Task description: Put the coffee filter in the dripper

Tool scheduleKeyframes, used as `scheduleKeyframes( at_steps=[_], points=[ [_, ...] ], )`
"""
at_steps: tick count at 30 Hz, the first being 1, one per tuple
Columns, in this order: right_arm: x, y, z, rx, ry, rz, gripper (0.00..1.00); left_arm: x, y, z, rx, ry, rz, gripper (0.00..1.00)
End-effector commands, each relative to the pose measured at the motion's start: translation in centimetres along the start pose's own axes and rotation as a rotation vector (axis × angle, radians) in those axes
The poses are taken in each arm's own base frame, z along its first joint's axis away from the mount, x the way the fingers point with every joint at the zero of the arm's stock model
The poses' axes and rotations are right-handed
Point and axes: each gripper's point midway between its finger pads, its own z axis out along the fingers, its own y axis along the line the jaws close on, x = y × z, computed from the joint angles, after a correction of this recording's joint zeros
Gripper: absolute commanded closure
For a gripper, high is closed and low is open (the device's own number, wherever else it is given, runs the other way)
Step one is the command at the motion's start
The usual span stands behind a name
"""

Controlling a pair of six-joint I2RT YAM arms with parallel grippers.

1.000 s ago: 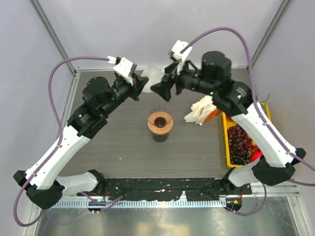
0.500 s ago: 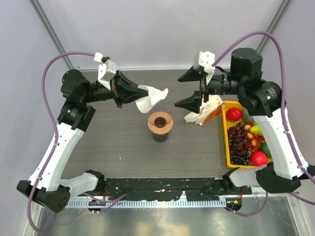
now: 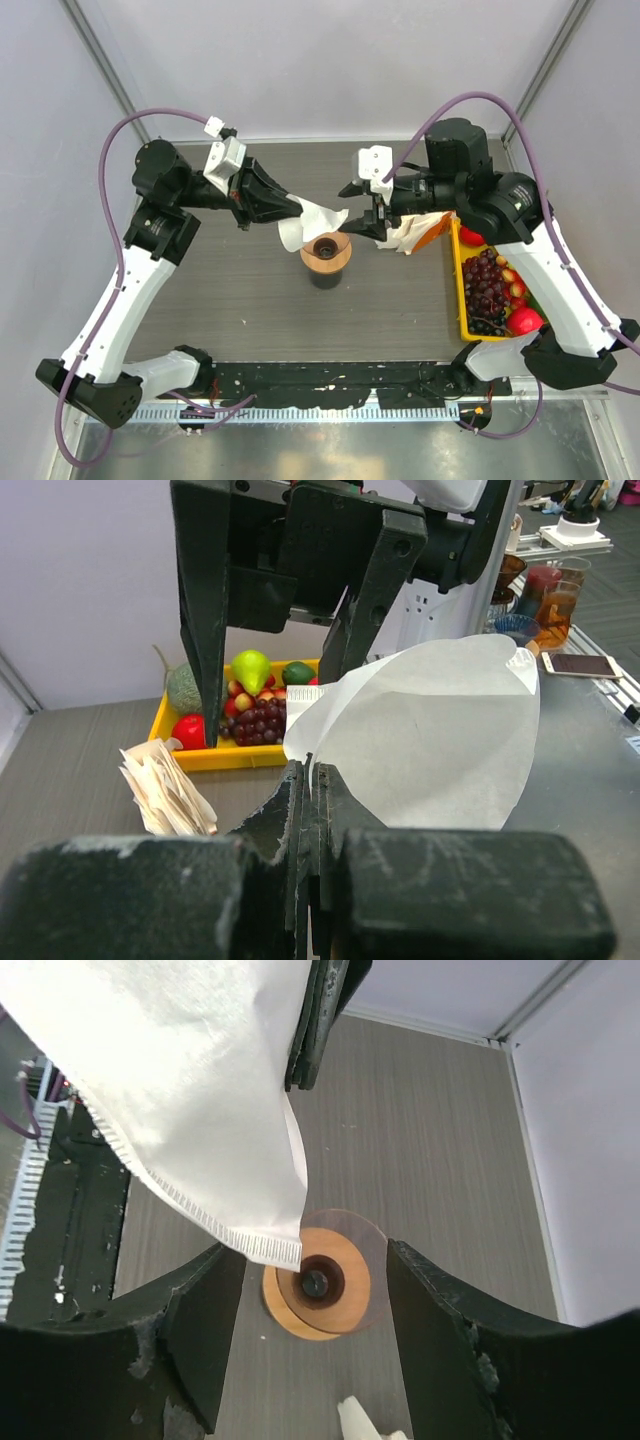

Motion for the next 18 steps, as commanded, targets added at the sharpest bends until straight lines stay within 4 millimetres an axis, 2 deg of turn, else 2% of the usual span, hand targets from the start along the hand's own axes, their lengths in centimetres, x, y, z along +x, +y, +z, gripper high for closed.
scheduleKeyframes(
  at_steps=[1, 4, 8, 13, 15, 18],
  points=[
    [-1.3, -0.4, -1.9, 0.073, -0.016, -0.14, 0.39, -0.2, 0.3, -0.1, -0.023, 0.012, 0.028, 1.0],
    [-0.8, 0.0, -1.3, 0.061, 0.019, -0.184, 0.42, -0.2, 0.8, -0.1, -0.048, 0.016, 0.023, 1.0],
    [-0.4, -1.0, -1.1, 0.112, 0.065, -0.23, 0.56, -0.2, 1.1, -0.1, -0.062, 0.02, 0.009, 1.0],
    [-0.1, -1.5, -1.1, 0.137, 0.095, -0.268, 0.78, 0.2, 1.1, -0.3, -0.082, 0.024, 0.007, 1.0],
    [0.4, -1.7, -1.0, 0.149, 0.115, -0.277, 0.8, -0.2, 1.2, -0.4, -0.104, 0.013, 0.024, 1.0],
    [1.3, -2.1, -1.0, 0.181, 0.158, -0.278, 0.95, -1.7, 2.3, -1.1, -0.197, -0.05, 0.056, 1.0]
  ],
)
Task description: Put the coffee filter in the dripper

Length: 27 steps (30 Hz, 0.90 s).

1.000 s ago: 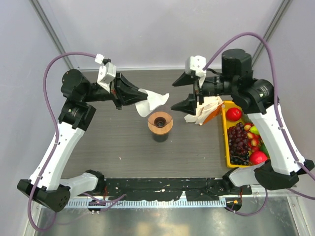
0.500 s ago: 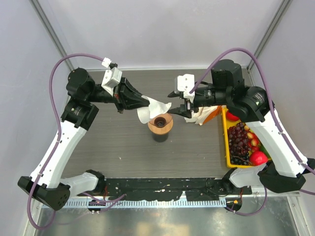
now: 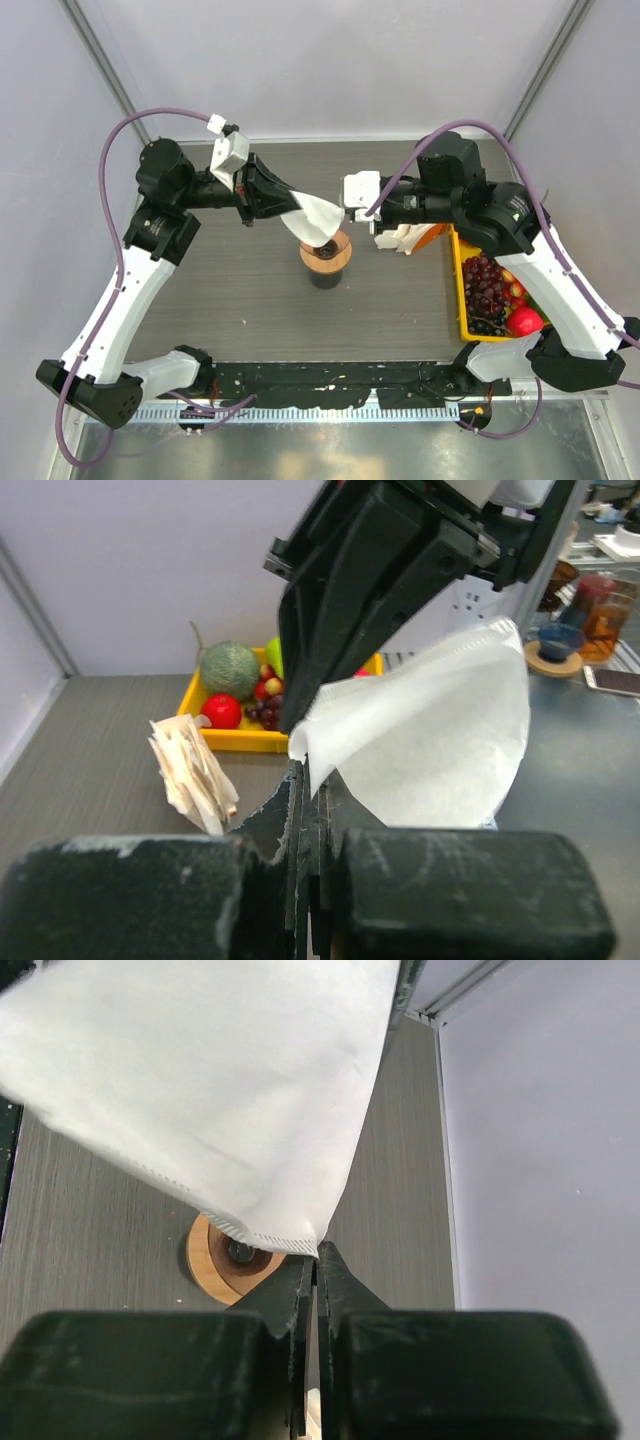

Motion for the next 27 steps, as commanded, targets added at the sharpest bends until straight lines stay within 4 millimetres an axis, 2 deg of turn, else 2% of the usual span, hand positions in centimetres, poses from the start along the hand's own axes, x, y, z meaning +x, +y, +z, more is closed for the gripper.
scheduleKeyframes(
  at_steps=[1, 4, 6, 7, 9, 10, 14, 19, 27],
  points=[
    [0.9, -1.2, -0.6, 0.08, 0.059, -0.043, 0.95, -3.2, 0.9, -1.3, -0.14, -0.109, 0.076, 1.0],
    [0.8, -1.4, -0.7, 0.1, 0.055, -0.042, 0.95, -3.7, 1.5, -1.6, -0.205, -0.134, 0.071, 1.0],
    [0.5, -1.7, -0.6, 0.124, 0.041, -0.051, 0.95, -3.2, 1.6, -1.3, -0.217, -0.12, 0.046, 1.0],
    [0.1, -2.0, -0.6, 0.143, 0.029, -0.061, 0.95, -2.7, 1.5, -1.1, -0.215, -0.102, 0.042, 0.95],
    [0.0, -2.2, -0.4, 0.157, 0.018, -0.075, 0.95, -1.8, 1.2, -0.7, -0.217, -0.063, 0.055, 0.64],
    [-0.2, -2.3, -0.5, 0.163, 0.013, -0.081, 0.95, -1.4, 1.4, -0.6, -0.235, -0.043, 0.061, 0.54],
    [-0.7, -2.3, -0.6, 0.161, -0.01, -0.098, 0.95, 0.2, 1.3, 0.1, -0.235, 0.044, 0.129, 0.37],
    [-1.2, -1.1, -0.5, 0.107, -0.044, -0.131, 0.95, 0.3, 2.0, 0.3, -0.267, 0.07, 0.207, 0.36],
    [-1.5, -0.2, -0.1, 0.052, -0.065, -0.14, 0.95, 0.5, 1.6, 1.6, -0.243, 0.105, 0.332, 0.46]
  ],
)
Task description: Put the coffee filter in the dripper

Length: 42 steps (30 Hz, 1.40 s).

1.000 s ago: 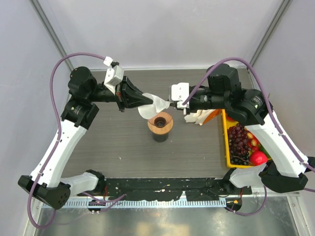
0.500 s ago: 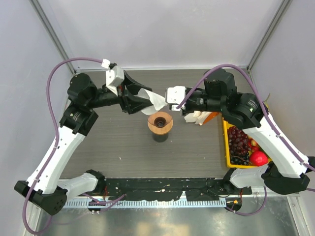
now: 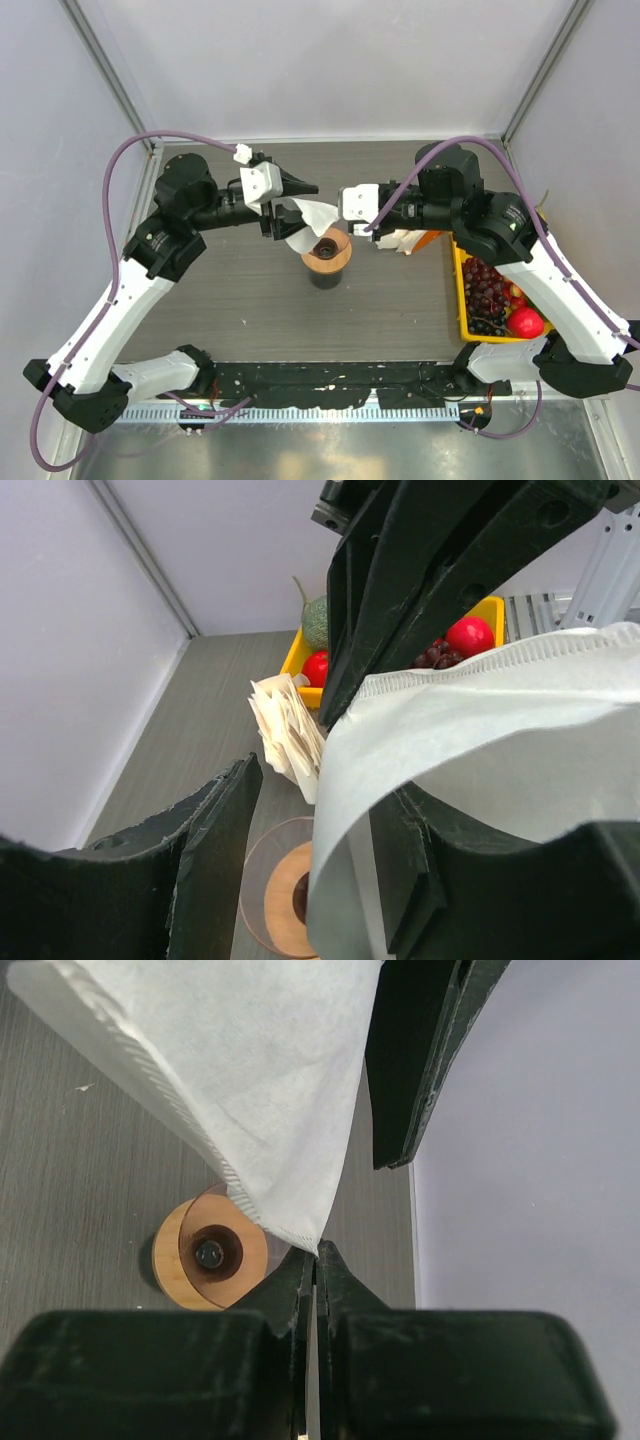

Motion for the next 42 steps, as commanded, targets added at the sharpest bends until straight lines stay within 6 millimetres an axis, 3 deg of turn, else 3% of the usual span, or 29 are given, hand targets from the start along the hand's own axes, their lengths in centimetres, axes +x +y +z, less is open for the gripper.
scheduleKeyframes(
  at_steps=[1, 7, 12, 14, 16, 17, 19, 25, 28, 35, 42],
  points=[
    [-2.0, 0.0, -0.6, -0.01, -0.074, -0.037, 0.95, -1.4, 0.3, 0.3, -0.026, -0.007, 0.127, 0.47],
    [-2.2, 0.6, -0.5, -0.039, -0.089, -0.038, 0.95, -1.6, 0.8, 0.7, -0.052, -0.002, 0.154, 0.61],
    [-1.9, 0.5, -0.2, -0.038, -0.073, -0.017, 0.95, -2.1, -0.5, 0.8, 0.022, -0.036, 0.166, 0.71],
    [-1.7, 0.4, -0.1, -0.032, -0.064, -0.001, 0.95, -2.2, -1.1, 0.7, 0.045, -0.051, 0.177, 0.83],
    [-1.7, 0.3, -0.4, -0.018, -0.056, 0.034, 0.8, -2.2, -1.3, 0.5, 0.042, -0.063, 0.194, 1.0],
    [-1.7, 0.2, -0.5, -0.013, -0.051, 0.05, 0.6, -2.2, -1.5, 0.2, 0.038, -0.069, 0.21, 1.0],
    [-1.5, 0.7, -1.2, -0.029, -0.041, 0.104, 0.38, -2.1, -1.7, -0.2, 0.034, -0.085, 0.288, 1.0],
    [-1.6, 3.6, -2.3, -0.15, -0.058, 0.301, 0.18, -1.3, -3.3, -0.9, 0.106, -0.093, 0.468, 1.0],
    [-2.2, 4.1, -1.9, -0.195, -0.075, 0.374, 0.17, -1.2, -3.3, -0.7, 0.122, -0.095, 0.505, 1.0],
    [-3.3, 2.8, -0.8, -0.211, -0.096, 0.384, 0.24, -0.5, -4.1, -0.5, 0.155, -0.063, 0.579, 1.0],
    [-1.9, 3.8, 0.2, -0.274, -0.055, 0.337, 0.39, -1.2, -3.7, -0.3, 0.12, -0.069, 0.546, 1.0]
  ],
)
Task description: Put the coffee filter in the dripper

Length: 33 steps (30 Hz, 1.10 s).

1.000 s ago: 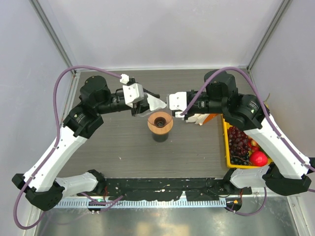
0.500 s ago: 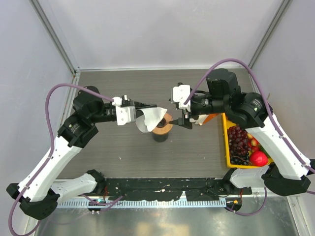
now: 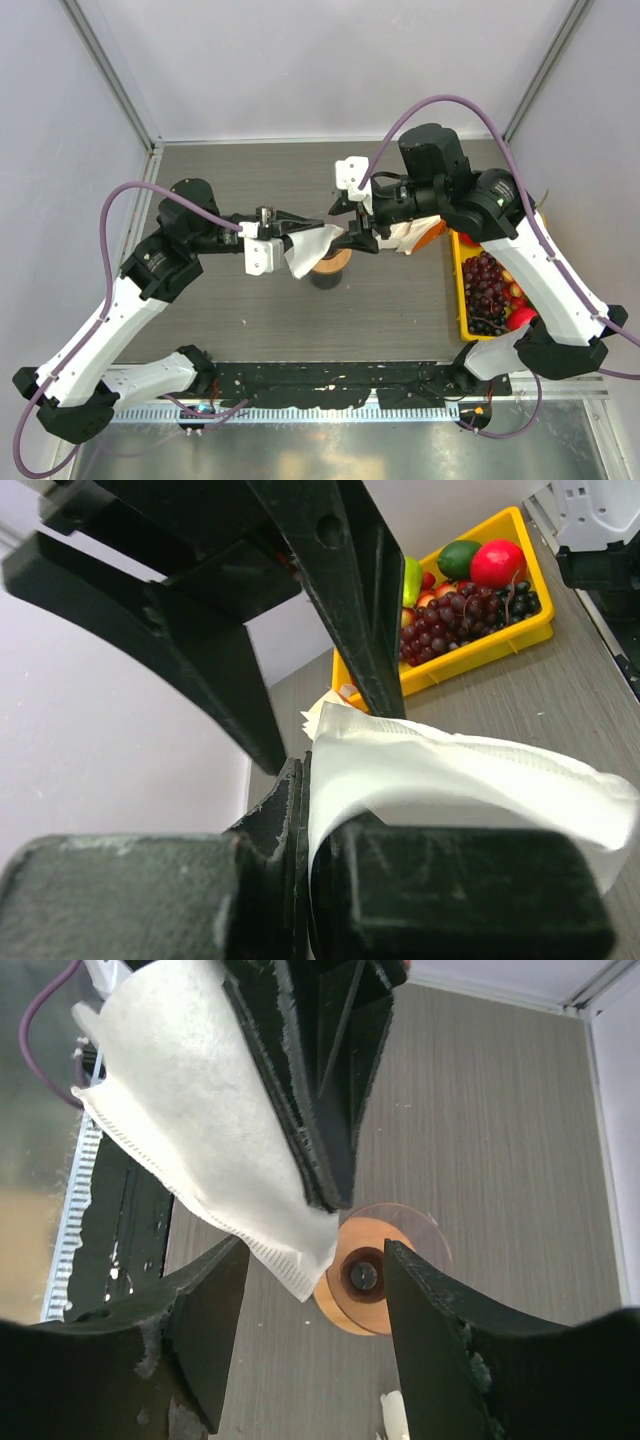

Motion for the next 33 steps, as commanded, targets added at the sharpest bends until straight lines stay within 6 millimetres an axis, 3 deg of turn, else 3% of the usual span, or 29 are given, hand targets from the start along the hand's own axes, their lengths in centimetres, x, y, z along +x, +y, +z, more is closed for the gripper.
scheduleKeyframes(
  at_steps=[1, 6, 12, 16, 20, 21, 24, 25, 28, 31, 33],
  points=[
    [0.0, 0.7, -0.3, -0.042, 0.006, -0.051, 0.4, -1.7, 1.5, -0.3, -0.051, -0.028, 0.022, 1.0],
    [0.3, 0.8, -0.5, -0.048, 0.012, -0.091, 0.59, -2.5, 1.4, -0.4, -0.067, -0.066, -0.041, 1.0],
    [-0.4, 1.0, -0.8, -0.054, -0.015, -0.129, 0.71, -2.7, 0.5, 0.0, -0.011, -0.081, -0.083, 1.0],
    [-0.7, 1.0, -0.9, -0.051, -0.022, -0.146, 0.85, -2.7, 0.8, 0.1, -0.011, -0.076, -0.094, 1.0],
    [0.4, 1.2, -0.8, -0.055, 0.008, -0.139, 0.91, -3.0, 1.6, -0.1, -0.055, -0.078, -0.127, 0.99],
    [0.5, 1.4, -0.9, -0.056, 0.007, -0.142, 0.93, -3.0, 1.6, -0.2, -0.06, -0.076, -0.126, 0.93],
    [0.1, 1.4, -1.0, -0.046, -0.014, -0.135, 0.95, -2.5, 1.0, -0.1, -0.049, -0.068, -0.124, 0.58],
    [-0.2, 1.3, -1.0, -0.043, -0.022, -0.137, 0.95, -2.4, 1.0, 0.0, -0.049, -0.069, -0.126, 0.52],
    [-0.3, 1.4, -0.8, -0.059, -0.027, -0.125, 0.95, -2.7, 1.2, 0.3, -0.039, -0.085, -0.149, 0.53],
    [0.4, 1.4, -0.5, -0.065, -0.008, -0.112, 0.95, -3.5, 1.6, 0.3, -0.043, -0.109, -0.148, 0.67],
    [0.8, 1.4, -0.5, -0.057, 0.005, -0.11, 0.95, -4.0, 2.0, 0.0, -0.07, -0.124, -0.145, 0.82]
  ],
)
